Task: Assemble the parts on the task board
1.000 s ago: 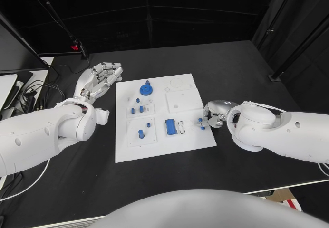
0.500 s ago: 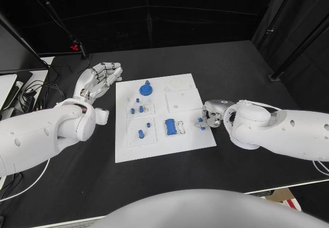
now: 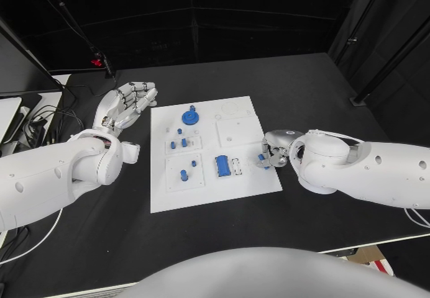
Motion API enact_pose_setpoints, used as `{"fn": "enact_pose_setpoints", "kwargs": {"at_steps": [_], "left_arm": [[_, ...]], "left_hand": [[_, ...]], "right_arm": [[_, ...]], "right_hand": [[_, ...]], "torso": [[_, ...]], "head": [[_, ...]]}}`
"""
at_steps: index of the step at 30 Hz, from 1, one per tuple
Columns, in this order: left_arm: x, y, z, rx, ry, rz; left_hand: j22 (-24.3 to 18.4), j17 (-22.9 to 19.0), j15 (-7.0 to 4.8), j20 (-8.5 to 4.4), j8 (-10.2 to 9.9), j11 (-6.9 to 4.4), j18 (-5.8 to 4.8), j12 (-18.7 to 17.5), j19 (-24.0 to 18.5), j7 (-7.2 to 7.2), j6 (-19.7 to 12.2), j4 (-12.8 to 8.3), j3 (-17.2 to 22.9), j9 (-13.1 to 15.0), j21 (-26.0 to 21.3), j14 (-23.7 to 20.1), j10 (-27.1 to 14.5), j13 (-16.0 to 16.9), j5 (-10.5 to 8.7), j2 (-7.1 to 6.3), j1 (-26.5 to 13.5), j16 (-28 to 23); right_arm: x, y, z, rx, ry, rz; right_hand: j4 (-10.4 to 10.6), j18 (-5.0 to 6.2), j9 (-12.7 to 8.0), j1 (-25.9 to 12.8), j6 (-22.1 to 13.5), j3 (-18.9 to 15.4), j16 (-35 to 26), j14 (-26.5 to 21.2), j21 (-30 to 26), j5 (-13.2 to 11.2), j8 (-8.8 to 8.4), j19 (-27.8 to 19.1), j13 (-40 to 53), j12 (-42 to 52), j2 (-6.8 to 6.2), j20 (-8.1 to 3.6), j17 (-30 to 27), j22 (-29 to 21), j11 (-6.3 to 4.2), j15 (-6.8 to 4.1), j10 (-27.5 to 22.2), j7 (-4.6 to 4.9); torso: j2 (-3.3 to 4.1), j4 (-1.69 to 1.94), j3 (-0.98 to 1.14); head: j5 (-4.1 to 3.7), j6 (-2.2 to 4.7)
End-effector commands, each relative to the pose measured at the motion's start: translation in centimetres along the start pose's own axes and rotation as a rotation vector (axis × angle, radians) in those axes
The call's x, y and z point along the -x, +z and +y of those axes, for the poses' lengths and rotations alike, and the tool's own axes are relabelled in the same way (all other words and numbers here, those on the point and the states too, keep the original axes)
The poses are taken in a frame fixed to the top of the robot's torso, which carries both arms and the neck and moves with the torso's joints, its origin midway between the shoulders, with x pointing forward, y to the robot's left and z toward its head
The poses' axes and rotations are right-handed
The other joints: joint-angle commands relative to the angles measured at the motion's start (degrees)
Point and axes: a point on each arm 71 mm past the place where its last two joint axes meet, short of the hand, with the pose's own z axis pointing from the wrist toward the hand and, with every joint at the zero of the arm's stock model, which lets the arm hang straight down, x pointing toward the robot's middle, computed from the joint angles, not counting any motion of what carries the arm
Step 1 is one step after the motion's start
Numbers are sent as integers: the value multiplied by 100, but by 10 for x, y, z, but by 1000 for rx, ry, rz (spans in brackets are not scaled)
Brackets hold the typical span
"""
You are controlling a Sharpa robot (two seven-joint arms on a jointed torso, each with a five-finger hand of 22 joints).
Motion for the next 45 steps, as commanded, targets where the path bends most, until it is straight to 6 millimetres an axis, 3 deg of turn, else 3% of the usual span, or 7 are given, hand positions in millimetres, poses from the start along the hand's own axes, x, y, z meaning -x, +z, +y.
{"fn": "enact_pose_setpoints", "kwargs": {"at_steps": [1, 5, 6, 10, 18, 33, 45], "left_arm": [[0, 0, -4, -42, -6, 5], [1, 0, -4, -42, -5, 3], [1, 0, -4, -41, -5, 3], [1, 0, -4, -41, -5, 3], [1, 0, -3, -40, -4, 3], [1, 1, -3, -39, -4, 3], [-1, 2, -3, -39, -5, 7]], "left_hand": [[-7, -13, -1, 1, 36, -2, -96, 30, -4, 795, -32, -9, -35, -5, 21, -60, -36, -8, 32, 65, 16, 31], [-8, -14, -1, 1, 36, -2, -96, 31, -5, 795, -32, -7, -37, -5, 21, -61, -37, -8, 33, 67, 14, 32], [-8, -14, -1, 1, 36, -2, -96, 31, -5, 795, -32, -7, -37, -5, 21, -61, -37, -8, 33, 67, 14, 32], [-8, -14, -1, 1, 36, -2, -96, 31, -5, 795, -32, -7, -37, -5, 21, -61, -37, -8, 33, 67, 14, 32], [-9, -18, -1, 1, 39, -2, -97, 33, -6, 795, -34, -5, -42, -5, 21, -63, -39, -8, 37, 72, 10, 35], [-11, -21, -1, 1, 41, -1, -97, 35, -7, 795, -35, -5, -45, -5, 21, -65, -41, -8, 41, 78, 9, 38], [-11, -21, -1, 1, 41, -1, -97, 35, -7, 795, -35, -5, -45, -5, 21, -65, -41, -8, 41, 78, 9, 38]], "right_arm": [[-12, 0, 1, 8, -14, 63], [-11, -1, 2, 33, 37, 51], [-11, -1, 3, 40, 54, 49], [-10, -1, 3, 56, 123, 43], [-7, -3, 2, 84, 258, 11], [-1, -15, -4, 141, 557, -19], [5, -18, -5, 155, 727, -6]], "right_hand": [[-46, -86, -784, 140, 36, 273, 14, 605, 19, -46, -163, 616, 1508, 19, -49, 7, 1510, 1509, -53, -8, 599, -45], [-203, -86, -1026, 438, 247, 744, 14, 605, 19, 30, -520, 616, 1508, 19, -12, -45, 1510, 1509, -116, -58, 599, -98], [-274, -86, -1161, 509, 439, 924, 14, 605, 19, 59, -740, 616, 1508, 19, -24, -66, 1510, 1509, -133, -56, 599, -93], [-423, -86, -1405, 567, 934, 1260, 14, 605, 19, 116, -1215, 616, 1508, 19, -60, -79, 1510, 1509, -165, -62, 599, -114], [-699, -86, -1611, 490, 1732, 1626, 14, 605, 19, 240, -1833, 616, 1508, 19, -177, -87, 1510, 1509, -206, -86, 599, -194], [-860, -86, -1679, 297, 2042, 1689, 14, 605, 19, 621, -2254, 616, 1508, 19, -250, -73, 1510, 1509, -197, -81, 599, -191], [-869, -86, -1674, 242, 2127, 1648, 14, 605, 19, 663, -2301, 616, 1508, 19, -264, -72, 1510, 1509, -201, -81, 599, -196]], "torso": [[2, 1, 2], [2, 1, 3], [3, 2, 4], [0, 1, 3], [1, -4, 0], [-2, 8, -1], [3, 6, 2]], "head": [[4, 0], [-2, 0], [1, 0], [1, 0], [9, 0], [24, 0], [62, 0]]}}
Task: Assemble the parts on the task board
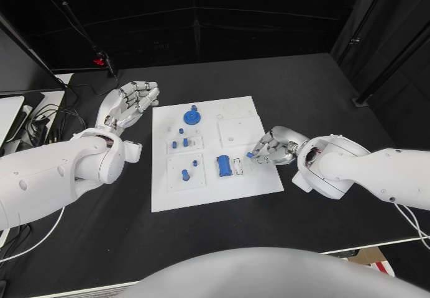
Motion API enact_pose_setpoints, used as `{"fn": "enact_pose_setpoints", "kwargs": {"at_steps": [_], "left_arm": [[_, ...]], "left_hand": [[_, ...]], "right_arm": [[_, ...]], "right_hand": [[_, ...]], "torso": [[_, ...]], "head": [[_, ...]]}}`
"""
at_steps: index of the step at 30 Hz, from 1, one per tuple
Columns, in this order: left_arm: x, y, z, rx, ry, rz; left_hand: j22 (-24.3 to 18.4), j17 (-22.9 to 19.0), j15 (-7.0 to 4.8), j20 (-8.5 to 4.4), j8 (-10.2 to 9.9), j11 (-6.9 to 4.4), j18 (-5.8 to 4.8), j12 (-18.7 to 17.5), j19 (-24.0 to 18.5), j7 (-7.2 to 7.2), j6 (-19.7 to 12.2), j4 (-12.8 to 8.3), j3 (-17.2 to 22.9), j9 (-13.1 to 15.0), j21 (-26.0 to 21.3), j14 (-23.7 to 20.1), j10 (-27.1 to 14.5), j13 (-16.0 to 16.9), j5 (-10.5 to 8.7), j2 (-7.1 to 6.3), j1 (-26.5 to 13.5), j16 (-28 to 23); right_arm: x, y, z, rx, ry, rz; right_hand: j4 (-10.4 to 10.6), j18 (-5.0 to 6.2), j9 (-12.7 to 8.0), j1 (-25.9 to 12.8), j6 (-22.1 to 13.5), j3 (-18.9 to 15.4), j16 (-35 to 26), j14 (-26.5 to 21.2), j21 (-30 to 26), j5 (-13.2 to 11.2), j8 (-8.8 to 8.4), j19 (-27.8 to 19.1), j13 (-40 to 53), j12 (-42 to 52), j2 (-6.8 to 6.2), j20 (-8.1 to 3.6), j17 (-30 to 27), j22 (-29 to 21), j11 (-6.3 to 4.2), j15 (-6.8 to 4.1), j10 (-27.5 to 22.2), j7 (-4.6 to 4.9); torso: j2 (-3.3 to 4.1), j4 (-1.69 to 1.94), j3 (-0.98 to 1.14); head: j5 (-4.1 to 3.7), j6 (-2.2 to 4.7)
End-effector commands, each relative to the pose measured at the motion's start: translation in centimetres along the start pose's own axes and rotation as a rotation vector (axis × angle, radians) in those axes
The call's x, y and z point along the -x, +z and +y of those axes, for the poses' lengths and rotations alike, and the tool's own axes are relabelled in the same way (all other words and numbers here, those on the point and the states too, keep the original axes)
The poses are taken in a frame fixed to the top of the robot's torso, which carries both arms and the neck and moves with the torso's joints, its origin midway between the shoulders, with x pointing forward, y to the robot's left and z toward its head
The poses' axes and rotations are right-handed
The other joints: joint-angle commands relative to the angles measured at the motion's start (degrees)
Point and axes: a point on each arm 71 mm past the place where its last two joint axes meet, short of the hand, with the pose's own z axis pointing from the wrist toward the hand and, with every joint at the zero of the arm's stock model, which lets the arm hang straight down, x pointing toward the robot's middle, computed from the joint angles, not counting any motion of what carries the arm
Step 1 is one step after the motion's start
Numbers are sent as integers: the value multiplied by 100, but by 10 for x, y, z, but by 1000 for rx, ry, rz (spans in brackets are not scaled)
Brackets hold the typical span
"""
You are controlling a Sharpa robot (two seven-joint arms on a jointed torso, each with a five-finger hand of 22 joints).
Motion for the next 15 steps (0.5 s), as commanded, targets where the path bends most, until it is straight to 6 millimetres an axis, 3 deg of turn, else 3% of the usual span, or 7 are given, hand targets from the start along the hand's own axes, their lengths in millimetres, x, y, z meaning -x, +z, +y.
{"fn": "enact_pose_setpoints", "kwargs": {"at_steps": [1, 8, 15], "left_arm": [[-1, 1, -4, -39, -6, 6], [-2, 2, -4, -38, -7, 7], [-3, 2, -4, -38, -8, 9]], "left_hand": [[-5, -5, -3, 1, 19, -1, -97, 35, -7, 794, -36, -5, -45, -6, 21, -26, -41, -8, 19, 56, -15, 38], [-7, -10, -3, 1, 24, -1, -98, 40, -9, 795, -39, -6, -50, -6, 21, -28, -43, -8, 23, 64, -15, 44], [-7, -10, -3, 1, 24, -1, -98, 40, -9, 795, -39, -6, -50, -6, 21, -28, -43, -8, 23, 64, -15, 44]], "right_arm": [[1, 0, 3, 5, 153, 9], [-4, 4, -1, -99, 356, 109], [-12, 9, -5, -195, 446, 183]], "right_hand": [[-17, -85, 20, -61, 266, -21, 14, 616, 19, 31, -30, 588, 1508, 19, 8, -18, 1510, 1509, -18, -28, 597, -225], [29, -85, 22, -192, 341, -122, 14, 616, 19, 87, -105, 588, 1508, 19, 10, -21, 1510, 1509, -29, -37, 597, -236], [86, -85, 20, -303, 385, -225, 14, 616, 19, 92, -179, 588, 1508, 19, 11, -29, 1510, 1509, -39, -46, 597, -249]], "torso": [[2, -1, 3], [1, 5, 0], [2, -7, -3]], "head": [[14, 0], [11, 0], [50, 0]]}}
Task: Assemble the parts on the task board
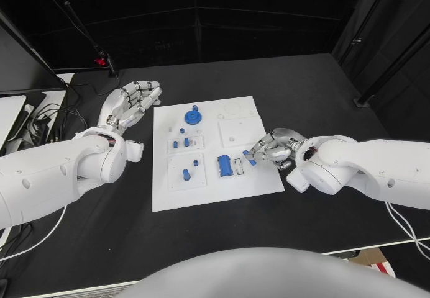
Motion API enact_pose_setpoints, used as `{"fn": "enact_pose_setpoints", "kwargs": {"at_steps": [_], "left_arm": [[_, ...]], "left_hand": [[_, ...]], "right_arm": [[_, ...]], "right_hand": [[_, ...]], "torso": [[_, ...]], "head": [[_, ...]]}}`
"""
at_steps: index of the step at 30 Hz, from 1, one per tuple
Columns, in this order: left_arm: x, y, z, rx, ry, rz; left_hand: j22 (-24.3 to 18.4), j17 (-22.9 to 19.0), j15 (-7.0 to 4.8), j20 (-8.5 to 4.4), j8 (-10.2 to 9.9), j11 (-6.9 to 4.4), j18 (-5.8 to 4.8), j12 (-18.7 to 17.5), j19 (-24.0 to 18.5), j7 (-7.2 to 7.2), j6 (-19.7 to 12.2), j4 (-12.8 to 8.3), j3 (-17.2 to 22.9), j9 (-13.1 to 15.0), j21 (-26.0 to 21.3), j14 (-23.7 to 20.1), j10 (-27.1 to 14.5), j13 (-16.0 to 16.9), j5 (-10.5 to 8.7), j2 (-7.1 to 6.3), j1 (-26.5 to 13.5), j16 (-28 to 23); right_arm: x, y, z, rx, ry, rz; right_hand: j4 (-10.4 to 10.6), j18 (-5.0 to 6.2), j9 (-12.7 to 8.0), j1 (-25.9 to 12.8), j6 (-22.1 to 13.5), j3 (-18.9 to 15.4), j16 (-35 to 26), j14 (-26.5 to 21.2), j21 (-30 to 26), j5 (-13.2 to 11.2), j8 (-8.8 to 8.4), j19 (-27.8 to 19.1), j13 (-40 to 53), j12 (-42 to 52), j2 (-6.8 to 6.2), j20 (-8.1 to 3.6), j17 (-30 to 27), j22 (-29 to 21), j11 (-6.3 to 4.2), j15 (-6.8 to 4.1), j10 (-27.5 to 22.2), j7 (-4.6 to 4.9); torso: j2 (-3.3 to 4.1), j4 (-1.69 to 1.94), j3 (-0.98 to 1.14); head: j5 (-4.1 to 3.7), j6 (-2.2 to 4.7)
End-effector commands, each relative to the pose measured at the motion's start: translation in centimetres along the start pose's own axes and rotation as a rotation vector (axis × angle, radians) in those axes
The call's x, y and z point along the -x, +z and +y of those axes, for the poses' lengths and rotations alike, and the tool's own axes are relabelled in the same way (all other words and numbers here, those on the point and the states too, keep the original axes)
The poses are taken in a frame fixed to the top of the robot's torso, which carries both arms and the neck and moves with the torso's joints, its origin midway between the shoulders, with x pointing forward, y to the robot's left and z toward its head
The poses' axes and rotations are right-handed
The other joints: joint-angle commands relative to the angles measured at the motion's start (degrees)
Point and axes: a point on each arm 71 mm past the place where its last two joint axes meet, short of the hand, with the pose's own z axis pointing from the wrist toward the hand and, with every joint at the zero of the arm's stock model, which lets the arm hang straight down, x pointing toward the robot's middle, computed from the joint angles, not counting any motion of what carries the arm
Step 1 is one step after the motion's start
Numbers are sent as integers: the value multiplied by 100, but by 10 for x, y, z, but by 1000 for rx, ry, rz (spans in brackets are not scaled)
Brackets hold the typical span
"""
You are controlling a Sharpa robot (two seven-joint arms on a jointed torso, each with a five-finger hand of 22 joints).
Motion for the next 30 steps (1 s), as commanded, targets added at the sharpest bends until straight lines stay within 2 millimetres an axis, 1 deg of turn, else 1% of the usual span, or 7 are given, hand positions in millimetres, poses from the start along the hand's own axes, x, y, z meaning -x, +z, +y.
{"fn": "enact_pose_setpoints", "kwargs": {"at_steps": [1, 4, 7, 12, 17, 25, 30], "left_arm": [[-1, 1, -4, -37, -7, 6], [-1, 1, -4, -37, -7, 7], [-1, 1, -4, -37, -7, 7], [-1, 1, -4, -36, -7, 7], [-1, 1, -4, -35, -8, 7], [-1, 1, -4, -34, -9, 9], [-1, 1, -4, -34, -9, 9]], "left_hand": [[-8, -5, -3, 1, 24, -1, -98, 40, -9, 795, -39, 9, -35, -7, 21, -28, -43, -8, 23, 64, -15, 20], [-9, -7, -3, 1, 26, -1, -98, 42, -10, 795, -40, 9, -38, -7, 22, -29, -43, -8, 24, 66, -15, 22], [-9, -7, -3, 1, 26, -1, -98, 42, -10, 795, -40, 9, -38, -7, 22, -29, -43, -8, 24, 66, -15, 22], [-9, -7, -3, 1, 26, -1, -98, 42, -10, 795, -40, 9, -38, -7, 22, -29, -43, -8, 24, 66, -15, 22], [-9, -7, -3, 1, 26, -1, -98, 42, -10, 795, -40, 9, -38, -7, 22, -29, -43, -8, 24, 66, -15, 22], [-10, -10, -3, 1, 29, -1, -98, 45, -12, 795, -41, 8, -42, -7, 22, -27, -44, -8, 26, 70, -14, 28], [-10, -10, -3, 1, 29, -1, -98, 45, -12, 795, -41, 8, -42, -7, 22, -27, -44, -8, 26, 70, -14, 28]], "right_arm": [[-6, 2, -5, -100, 126, 76], [-8, 4, -6, -132, 142, 80], [-9, 6, -7, -152, 154, 76], [-11, 8, -5, -155, 154, 71], [-14, 9, -3, -149, 149, 72], [-16, 12, -1, -151, 112, 60], [-17, 12, 0, -157, 65, 47]], "right_hand": [[8, -85, -2, -90, 176, -60, 14, 596, 19, 20, -48, 588, 1508, 19, -6, -30, 1510, 1509, -40, -28, 597, -125], [31, -85, -1, -129, 198, -101, 14, 596, 19, 9, -72, 588, 1508, 19, -3, -34, 1510, 1509, -44, -33, 597, -130], [59, -85, -1, -169, 216, -141, 14, 596, 19, 11, -98, 588, 1508, 19, 7, -39, 1510, 1509, -47, -39, 597, -133], [90, -85, -3, -209, 225, -184, 14, 596, 19, 11, -132, 588, 1508, 19, 19, -43, 1510, 1509, -48, -43, 597, -131], [124, -85, -6, -249, 229, -226, 14, 596, 19, -4, -170, 588, 1508, 19, 32, -47, 1510, 1509, -45, -46, 597, -127], [164, -85, -10, -291, 238, -272, 14, 596, 19, -29, -212, 588, 1508, 19, 52, -50, 1510, 1509, -41, -48, 597, -123], [181, -85, -12, -306, 240, -291, 14, 596, 19, -42, -229, 588, 1508, 19, 61, -51, 1510, 1509, -39, -49, 597, -121]], "torso": [[2, -8, -5], [1, -5, 0], [2, -3, -1], [4, -11, 2], [3, -9, 3], [0, -7, 0], [-2, -6, 2]], "head": [[21, 0], [19, 0], [27, 0], [40, 0], [39, 0], [38, 0], [43, 0]]}}
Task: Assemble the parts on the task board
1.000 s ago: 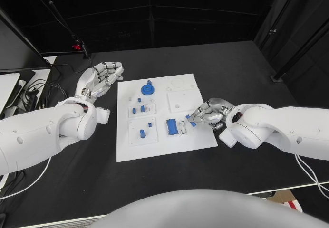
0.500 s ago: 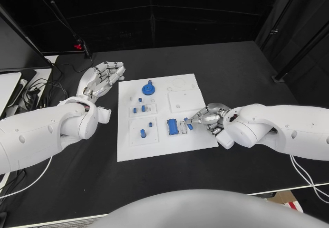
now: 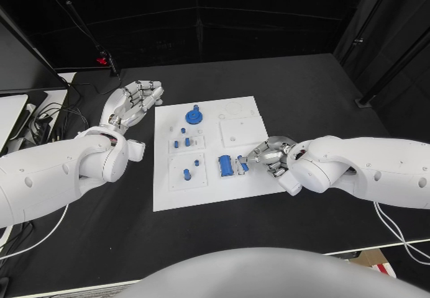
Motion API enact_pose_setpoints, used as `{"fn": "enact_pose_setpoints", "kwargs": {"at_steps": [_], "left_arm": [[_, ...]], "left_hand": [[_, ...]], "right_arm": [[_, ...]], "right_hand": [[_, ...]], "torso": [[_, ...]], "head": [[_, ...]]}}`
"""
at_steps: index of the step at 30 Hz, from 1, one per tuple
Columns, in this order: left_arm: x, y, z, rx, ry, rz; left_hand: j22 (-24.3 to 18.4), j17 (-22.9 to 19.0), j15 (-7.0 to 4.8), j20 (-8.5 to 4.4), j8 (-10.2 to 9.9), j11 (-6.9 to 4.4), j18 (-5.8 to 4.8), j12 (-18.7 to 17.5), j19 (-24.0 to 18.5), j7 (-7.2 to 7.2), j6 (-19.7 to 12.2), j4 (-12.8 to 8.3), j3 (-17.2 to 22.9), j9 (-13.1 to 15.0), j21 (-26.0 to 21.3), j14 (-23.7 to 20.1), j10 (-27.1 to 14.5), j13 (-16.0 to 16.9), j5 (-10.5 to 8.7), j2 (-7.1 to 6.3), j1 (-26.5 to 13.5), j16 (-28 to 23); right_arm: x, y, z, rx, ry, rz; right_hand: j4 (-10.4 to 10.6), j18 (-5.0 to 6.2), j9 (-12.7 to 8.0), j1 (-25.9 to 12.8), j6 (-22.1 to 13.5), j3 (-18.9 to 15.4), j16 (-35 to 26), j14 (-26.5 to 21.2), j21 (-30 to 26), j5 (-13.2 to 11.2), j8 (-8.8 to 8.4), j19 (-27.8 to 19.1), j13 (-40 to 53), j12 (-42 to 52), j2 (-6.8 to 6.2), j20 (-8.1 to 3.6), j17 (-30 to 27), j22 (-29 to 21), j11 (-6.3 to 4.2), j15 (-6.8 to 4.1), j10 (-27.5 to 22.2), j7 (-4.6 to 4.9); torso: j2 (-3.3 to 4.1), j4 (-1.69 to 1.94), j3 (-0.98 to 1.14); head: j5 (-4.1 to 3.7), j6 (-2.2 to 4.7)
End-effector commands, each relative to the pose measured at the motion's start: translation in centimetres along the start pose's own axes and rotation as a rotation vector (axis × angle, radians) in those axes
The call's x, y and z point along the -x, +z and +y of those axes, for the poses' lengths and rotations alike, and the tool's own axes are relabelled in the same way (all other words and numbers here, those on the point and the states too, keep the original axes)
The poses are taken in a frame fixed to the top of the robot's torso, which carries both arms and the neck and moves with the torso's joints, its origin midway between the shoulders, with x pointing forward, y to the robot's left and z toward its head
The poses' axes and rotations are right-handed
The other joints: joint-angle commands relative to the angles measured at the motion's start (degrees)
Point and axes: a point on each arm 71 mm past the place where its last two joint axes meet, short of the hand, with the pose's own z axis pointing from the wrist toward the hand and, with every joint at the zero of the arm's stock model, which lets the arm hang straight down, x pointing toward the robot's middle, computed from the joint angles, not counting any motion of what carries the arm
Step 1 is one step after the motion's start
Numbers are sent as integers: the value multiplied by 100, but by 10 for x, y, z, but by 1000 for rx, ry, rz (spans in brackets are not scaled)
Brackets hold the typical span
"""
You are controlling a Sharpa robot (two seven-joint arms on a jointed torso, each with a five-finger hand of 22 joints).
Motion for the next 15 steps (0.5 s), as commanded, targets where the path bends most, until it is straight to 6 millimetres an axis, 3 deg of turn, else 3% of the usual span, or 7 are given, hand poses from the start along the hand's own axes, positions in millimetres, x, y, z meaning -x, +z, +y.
{"fn": "enact_pose_setpoints", "kwargs": {"at_steps": [1, 15], "left_arm": [[-1, 1, -3, -34, -7, 7], [-1, 1, -3, -33, -7, 6]], "left_hand": [[-5, -5, -3, 1, 29, -1, -98, 21, -12, 795, -41, -5, -29, -7, 22, -27, -44, -8, 26, 48, 8, 28], [-5, -5, -3, 1, 29, -1, -98, 21, -12, 795, -41, -5, -29, -7, 22, -27, -44, -8, 26, 48, 8, 28]], "right_arm": [[1, 0, 0, -11, -51, -29], [0, 0, 2, -9, -116, -49]], "right_hand": [[14, -85, 6, -73, 31, -64, 14, 596, 19, -46, -42, 608, 1508, 19, -13, -32, 1510, 1510, -38, -51, 596, 2], [58, -85, 3, -117, 38, -119, 14, 596, 19, -68, -86, 608, 1508, 19, -1, -35, 1510, 1510, -32, -51, 596, 9]], "torso": [[-4, 3, 0], [-2, 3, -1]], "head": [[3, 0], [6, 0]]}}
